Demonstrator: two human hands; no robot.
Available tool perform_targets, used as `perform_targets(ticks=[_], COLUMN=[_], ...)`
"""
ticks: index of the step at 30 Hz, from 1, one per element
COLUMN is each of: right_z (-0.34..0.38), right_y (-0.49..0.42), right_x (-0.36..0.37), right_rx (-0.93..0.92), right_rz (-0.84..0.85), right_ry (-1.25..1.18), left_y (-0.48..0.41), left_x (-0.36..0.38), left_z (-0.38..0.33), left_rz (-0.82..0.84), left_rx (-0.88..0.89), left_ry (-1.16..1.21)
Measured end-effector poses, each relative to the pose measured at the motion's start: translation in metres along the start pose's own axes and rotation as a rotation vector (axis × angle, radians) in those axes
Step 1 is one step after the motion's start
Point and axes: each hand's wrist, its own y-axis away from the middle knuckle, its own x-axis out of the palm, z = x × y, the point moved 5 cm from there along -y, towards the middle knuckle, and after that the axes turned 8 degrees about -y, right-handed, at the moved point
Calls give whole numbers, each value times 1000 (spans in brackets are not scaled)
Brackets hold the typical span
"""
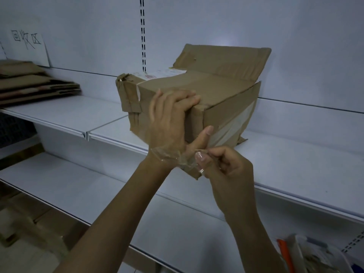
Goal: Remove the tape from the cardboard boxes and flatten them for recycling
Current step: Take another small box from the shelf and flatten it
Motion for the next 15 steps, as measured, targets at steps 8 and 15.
perform_targets(ticks=[8, 15], right_z=[-13, -32], right_y=[7, 33], right_x=[-39, -163], right_rx=[110, 266], right_rz=[-191, -529], right_ry=[-217, -518], left_y=[-3, 16], left_x=[2, -16], left_z=[10, 45], left_rz=[206, 162], left_rx=[-52, -338], left_ry=[89, 35])
